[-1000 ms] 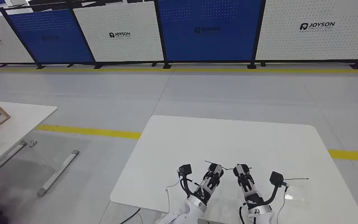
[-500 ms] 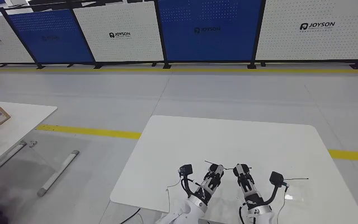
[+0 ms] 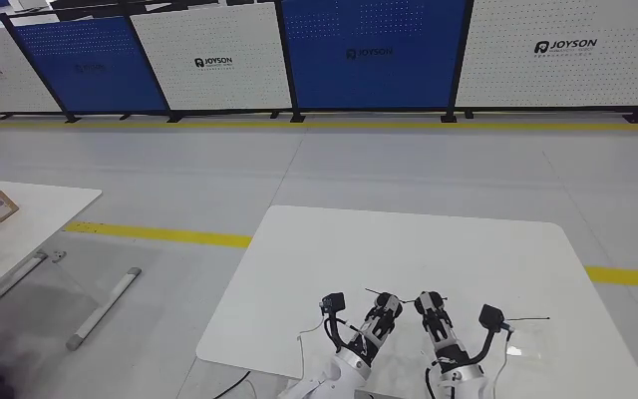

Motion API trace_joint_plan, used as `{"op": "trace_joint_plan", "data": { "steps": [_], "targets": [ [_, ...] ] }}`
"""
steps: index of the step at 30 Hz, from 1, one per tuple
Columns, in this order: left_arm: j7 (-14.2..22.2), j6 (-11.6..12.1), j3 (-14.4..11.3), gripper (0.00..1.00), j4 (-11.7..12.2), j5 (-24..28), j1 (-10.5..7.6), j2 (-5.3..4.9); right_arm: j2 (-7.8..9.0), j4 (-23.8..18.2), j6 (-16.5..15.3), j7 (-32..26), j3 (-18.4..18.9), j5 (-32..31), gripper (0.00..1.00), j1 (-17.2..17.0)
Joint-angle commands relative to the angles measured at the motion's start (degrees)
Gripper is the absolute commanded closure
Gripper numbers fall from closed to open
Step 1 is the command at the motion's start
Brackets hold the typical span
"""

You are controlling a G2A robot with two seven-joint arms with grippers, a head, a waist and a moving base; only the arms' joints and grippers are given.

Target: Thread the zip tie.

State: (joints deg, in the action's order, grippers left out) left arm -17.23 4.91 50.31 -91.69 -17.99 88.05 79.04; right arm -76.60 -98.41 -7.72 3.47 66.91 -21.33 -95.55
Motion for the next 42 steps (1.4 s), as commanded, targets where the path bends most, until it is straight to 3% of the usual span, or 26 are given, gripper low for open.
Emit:
{"op": "trace_joint_plan", "data": {
  "steps": [1,15,20,22,25,31,32,33,34,42],
  "targets": [
    [0.0,0.4,0.1,1.00,-0.1,0.0,0.12,-0.01,-0.02,0.2,-0.1,-0.7,-0.1,0.5,1.00,0.2],
    [0.9,2.9,0.2,1.00,-1.0,-0.7,0.92,-0.17,0.02,1.7,-3.2,-3.5,0.9,4.7,1.00,1.0],
    [1.0,2.0,0.2,1.00,-0.5,-1.3,0.70,-0.14,0.17,1.9,-4.6,-3.8,1.5,4.5,1.00,0.8],
    [0.9,1.4,0.1,0.81,-0.3,-1.6,0.55,-0.09,0.22,1.6,-4.5,-3.4,1.7,3.9,1.00,0.5],
    [0.8,1.1,0.0,0.70,-0.3,-1.9,0.49,-0.05,0.26,1.2,-4.4,-3.1,1.9,3.3,1.00,0.1],
    [0.6,0.6,-0.5,0.76,-0.3,-2.6,0.45,0.07,0.28,0.8,-4.0,-2.6,1.9,2.4,1.00,-0.2],
    [0.5,0.6,-0.5,0.80,-0.4,-2.7,0.45,0.08,0.29,0.7,-4.0,-2.5,1.9,2.3,1.00,-0.3],
    [0.5,0.6,-0.5,0.91,-0.4,-2.8,0.45,0.09,0.29,0.7,-4.0,-2.4,1.9,2.2,1.00,-0.3],
    [0.5,0.5,-0.6,0.93,-0.5,-2.9,0.47,0.10,0.30,0.6,-4.0,-2.4,1.9,2.1,1.00,-0.4],
    [0.2,0.1,-0.6,1.00,-0.4,-3.2,0.36,0.20,0.35,0.1,-3.6,-1.9,1.9,0.5,1.00,-0.8]
  ]
}}
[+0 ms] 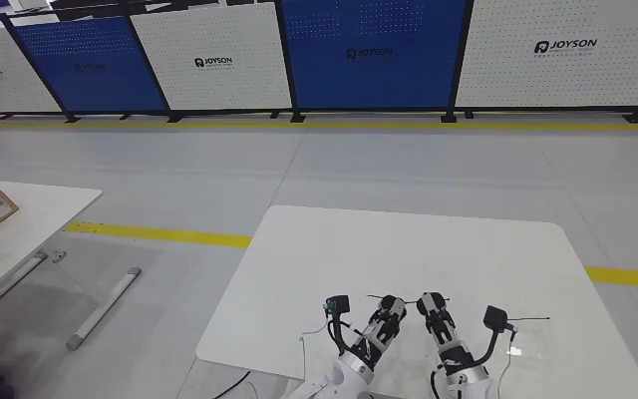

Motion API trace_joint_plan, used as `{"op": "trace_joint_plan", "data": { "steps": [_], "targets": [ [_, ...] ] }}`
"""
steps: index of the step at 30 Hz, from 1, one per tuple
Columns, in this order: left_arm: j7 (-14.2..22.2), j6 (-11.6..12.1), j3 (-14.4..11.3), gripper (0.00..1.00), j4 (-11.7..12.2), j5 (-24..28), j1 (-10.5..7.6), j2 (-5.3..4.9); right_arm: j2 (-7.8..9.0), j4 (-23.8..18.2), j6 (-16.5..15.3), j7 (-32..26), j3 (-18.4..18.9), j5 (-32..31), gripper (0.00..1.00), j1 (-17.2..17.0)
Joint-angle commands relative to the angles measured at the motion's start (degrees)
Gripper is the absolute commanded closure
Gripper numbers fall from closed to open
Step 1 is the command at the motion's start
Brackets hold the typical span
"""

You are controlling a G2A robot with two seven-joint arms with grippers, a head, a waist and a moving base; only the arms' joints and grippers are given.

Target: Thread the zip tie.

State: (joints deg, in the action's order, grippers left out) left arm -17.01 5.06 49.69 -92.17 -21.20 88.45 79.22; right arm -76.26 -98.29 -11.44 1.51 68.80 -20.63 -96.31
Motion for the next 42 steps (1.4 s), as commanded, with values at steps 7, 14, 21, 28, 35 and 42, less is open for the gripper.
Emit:
{"op": "trace_joint_plan", "data": {
  "steps": [7,14,21,28,35,42],
  "targets": [
    [-0.1,-0.1,-0.2,1.00,0.2,-0.2,-0.08,0.11,0.06,-0.4,0.0,0.1,0.1,-0.8,1.00,-0.4],
    [0.1,1.4,-0.2,1.00,-0.1,-0.4,0.20,0.06,0.04,-0.2,0.1,-0.2,-0.2,-1.0,1.00,-0.2],
    [-0.3,0.7,0.2,1.00,0.2,0.1,0.16,0.11,0.04,0.1,0.0,-1.3,-0.2,0.3,1.00,0.1],
    [-0.6,-0.4,0.2,1.00,0.5,0.8,-0.15,0.30,0.07,0.2,-0.2,-1.9,0.1,1.3,0.72,0.2],
    [-1.2,-0.9,0.5,1.00,0.8,1.4,-0.40,0.48,0.06,0.5,-0.6,-1.5,0.1,1.6,0.60,0.2],
    [-1.9,-1.6,0.4,1.00,1.1,1.9,-0.71,0.71,0.09,0.7,-1.6,-0.7,0.2,1.2,0.71,-0.1]
  ]
}}
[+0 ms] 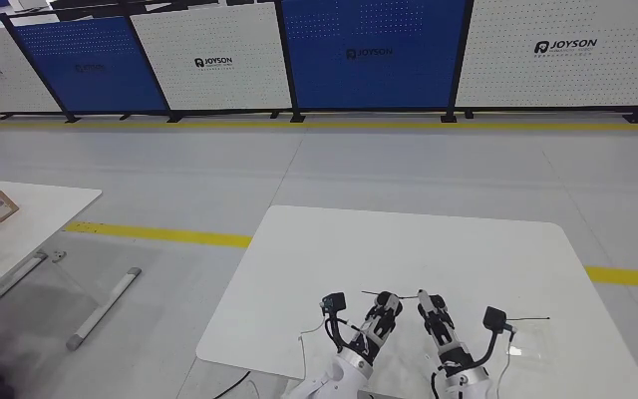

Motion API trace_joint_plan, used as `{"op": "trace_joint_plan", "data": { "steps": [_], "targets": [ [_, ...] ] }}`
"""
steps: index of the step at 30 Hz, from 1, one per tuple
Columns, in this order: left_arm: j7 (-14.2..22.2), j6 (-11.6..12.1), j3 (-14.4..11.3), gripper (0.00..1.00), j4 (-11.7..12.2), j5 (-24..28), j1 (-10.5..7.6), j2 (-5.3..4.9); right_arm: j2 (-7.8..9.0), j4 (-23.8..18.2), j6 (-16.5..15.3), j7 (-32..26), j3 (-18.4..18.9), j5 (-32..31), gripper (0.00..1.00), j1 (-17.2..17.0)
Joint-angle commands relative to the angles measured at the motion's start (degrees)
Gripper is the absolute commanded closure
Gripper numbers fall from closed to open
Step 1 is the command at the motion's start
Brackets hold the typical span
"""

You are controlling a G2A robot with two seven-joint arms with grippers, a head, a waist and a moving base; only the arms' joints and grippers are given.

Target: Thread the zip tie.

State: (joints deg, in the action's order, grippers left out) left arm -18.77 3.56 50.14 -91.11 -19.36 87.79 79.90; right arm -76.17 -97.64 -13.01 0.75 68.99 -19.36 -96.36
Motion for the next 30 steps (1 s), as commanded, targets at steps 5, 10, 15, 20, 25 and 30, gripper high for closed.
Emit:
{"op": "trace_joint_plan", "data": {
  "steps": [5,10,15,20,25,30],
  "targets": [
    [-0.5,-0.3,-0.1,1.00,0.2,0.1,-0.16,0.18,0.04,-0.1,-0.3,0.4,0.1,-0.4,1.00,-0.2],
    [-0.7,-0.2,-0.1,1.00,0.2,0.1,-0.12,0.26,0.05,-0.3,-0.7,0.8,0.1,-0.8,1.00,-0.4],
    [-0.1,0.4,-0.2,1.00,0.0,-0.6,0.02,0.24,0.07,-0.4,-0.9,1.0,0.0,-1.2,1.00,-0.6],
    [0.4,1.0,-0.3,1.00,-0.2,-1.4,0.20,0.18,0.12,-0.7,-0.6,0.4,0.0,-1.7,1.00,-0.6],
    [0.8,1.4,-0.4,1.00,-0.3,-2.0,0.40,0.14,0.21,-1.0,-0.8,-0.7,0.2,-1.1,1.00,-0.8],
    [0.9,0.9,-0.4,0.91,-0.4,-2.2,0.45,0.16,0.28,-1.0,-0.4,-0.6,0.5,-1.5,1.00,-0.9]
  ]
}}
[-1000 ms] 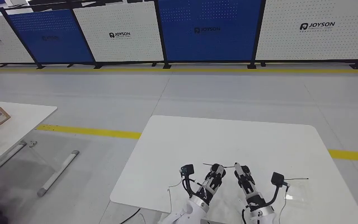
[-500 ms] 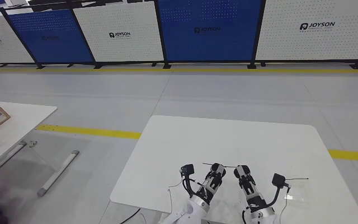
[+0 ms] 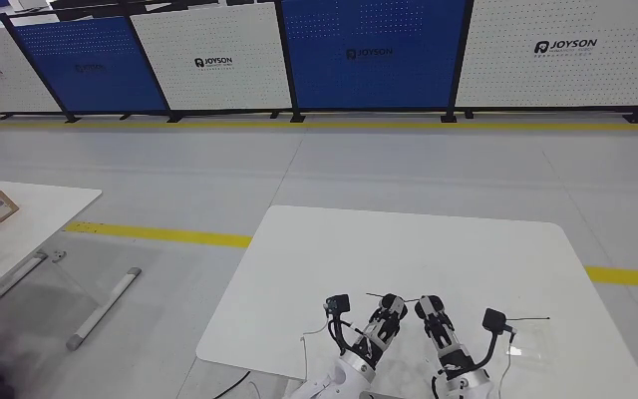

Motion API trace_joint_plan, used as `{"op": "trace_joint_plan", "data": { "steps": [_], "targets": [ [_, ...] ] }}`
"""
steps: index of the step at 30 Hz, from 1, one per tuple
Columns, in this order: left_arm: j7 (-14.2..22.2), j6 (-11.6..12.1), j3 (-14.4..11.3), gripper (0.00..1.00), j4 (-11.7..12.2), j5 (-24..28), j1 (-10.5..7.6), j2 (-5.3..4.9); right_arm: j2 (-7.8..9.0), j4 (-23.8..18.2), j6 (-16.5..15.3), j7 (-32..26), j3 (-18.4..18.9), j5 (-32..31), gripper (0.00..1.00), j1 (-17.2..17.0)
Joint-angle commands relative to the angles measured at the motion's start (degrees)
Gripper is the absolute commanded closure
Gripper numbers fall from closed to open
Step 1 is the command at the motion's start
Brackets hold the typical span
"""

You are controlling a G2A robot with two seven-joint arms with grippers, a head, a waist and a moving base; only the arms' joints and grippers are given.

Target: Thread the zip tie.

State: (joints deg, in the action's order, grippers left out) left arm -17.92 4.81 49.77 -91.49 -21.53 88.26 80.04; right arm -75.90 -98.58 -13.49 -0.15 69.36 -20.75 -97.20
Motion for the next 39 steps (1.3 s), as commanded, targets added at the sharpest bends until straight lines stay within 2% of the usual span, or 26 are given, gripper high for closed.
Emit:
{"op": "trace_joint_plan", "data": {
  "steps": [1,2,9,11,16,20,25,30,31,32,33,35,39],
  "targets": [
    [0.0,-0.6,0.0,0.63,0.0,-0.2,-0.07,0.03,0.01,-0.1,0.0,0.5,0.1,-0.3,1.00,-0.2],
    [-0.1,-0.7,0.0,0.56,0.0,-0.3,-0.07,0.04,0.02,-0.1,0.0,0.6,0.1,-0.3,1.00,-0.2],
    [-0.4,-0.6,-0.1,0.73,0.2,-0.5,-0.04,0.12,0.05,0.1,0.7,0.9,0.2,-0.9,1.00,-0.3],
    [-0.8,-0.4,0.1,0.75,0.1,-0.4,0.05,0.12,0.03,0.2,1.1,1.2,0.1,-1.2,1.00,-0.3],
    [-1.3,0.2,1.1,0.89,-0.6,-0.2,0.62,-0.04,0.00,0.2,1.6,1.6,0.0,-1.5,1.00,-0.2],
    [-1.2,0.4,1.4,0.96,-0.8,-0.2,0.91,-0.12,-0.03,0.1,1.8,1.8,-0.2,-1.8,1.00,-0.2],
    [-1.0,0.6,1.7,1.00,-0.6,0.0,0.89,-0.13,-0.05,0.1,2.0,1.9,-0.4,-2.2,1.00,0.0],
    [-0.8,0.4,1.9,0.98,-0.5,0.2,0.82,-0.11,-0.05,0.1,2.2,2.3,-0.4,-2.7,1.00,-0.1],
    [-0.7,0.3,1.9,0.85,-0.5,0.3,0.82,-0.11,-0.05,0.0,2.3,2.3,-0.4,-2.8,1.00,-0.1],
    [-0.7,0.3,1.9,0.68,-0.5,0.3,0.82,-0.10,-0.05,0.0,2.3,2.3,-0.4,-2.9,1.00,-0.1],
    [-0.7,0.3,1.9,0.67,-0.6,0.3,0.83,-0.10,-0.04,0.0,2.4,2.3,-0.4,-3.0,1.00,-0.1],
    [-0.8,0.2,2.0,0.85,-0.7,0.4,0.84,-0.09,-0.02,-0.1,2.4,2.3,-0.4,-3.3,1.00,-0.1],
    [-0.6,0.0,2.2,0.91,-0.7,0.8,0.74,-0.07,0.00,-0.2,2.6,2.2,-0.4,-3.7,1.00,-0.2]
  ]
}}
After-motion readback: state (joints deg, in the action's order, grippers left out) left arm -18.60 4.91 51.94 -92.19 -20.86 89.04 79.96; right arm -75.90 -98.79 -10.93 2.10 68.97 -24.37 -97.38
